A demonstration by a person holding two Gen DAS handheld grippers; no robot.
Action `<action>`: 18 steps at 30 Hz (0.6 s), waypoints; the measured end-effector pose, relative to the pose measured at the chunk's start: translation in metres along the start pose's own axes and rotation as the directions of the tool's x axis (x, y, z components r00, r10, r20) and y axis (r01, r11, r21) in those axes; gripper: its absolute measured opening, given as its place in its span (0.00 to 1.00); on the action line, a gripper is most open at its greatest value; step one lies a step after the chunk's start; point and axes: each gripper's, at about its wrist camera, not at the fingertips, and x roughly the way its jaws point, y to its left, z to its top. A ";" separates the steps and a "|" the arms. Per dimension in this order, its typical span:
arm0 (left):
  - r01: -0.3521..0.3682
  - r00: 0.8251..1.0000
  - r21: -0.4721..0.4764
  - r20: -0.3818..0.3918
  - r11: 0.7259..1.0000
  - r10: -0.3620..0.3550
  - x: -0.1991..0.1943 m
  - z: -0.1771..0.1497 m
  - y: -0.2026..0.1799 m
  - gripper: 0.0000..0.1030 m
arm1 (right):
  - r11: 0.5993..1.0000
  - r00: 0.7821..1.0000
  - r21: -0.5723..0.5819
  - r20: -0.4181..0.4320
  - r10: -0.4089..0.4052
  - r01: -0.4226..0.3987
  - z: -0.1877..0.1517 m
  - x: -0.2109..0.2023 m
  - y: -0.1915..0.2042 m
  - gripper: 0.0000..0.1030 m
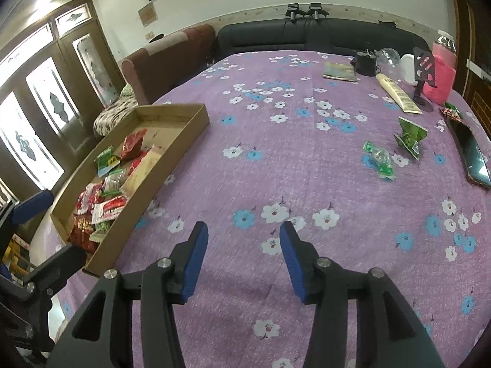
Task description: Organize snacks
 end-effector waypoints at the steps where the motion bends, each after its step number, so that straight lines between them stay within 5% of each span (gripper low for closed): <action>1: 0.000 1.000 -0.003 -0.002 1.000 0.000 0.001 0.000 0.001 0.98 | 1.000 1.000 -0.004 -0.001 0.002 -0.002 -0.001 0.000 0.002 0.47; 18: 0.041 0.999 -0.025 -0.018 0.999 -0.042 0.003 -0.003 0.004 0.98 | 1.000 1.000 -0.017 -0.022 -0.003 0.002 -0.005 0.003 0.006 0.52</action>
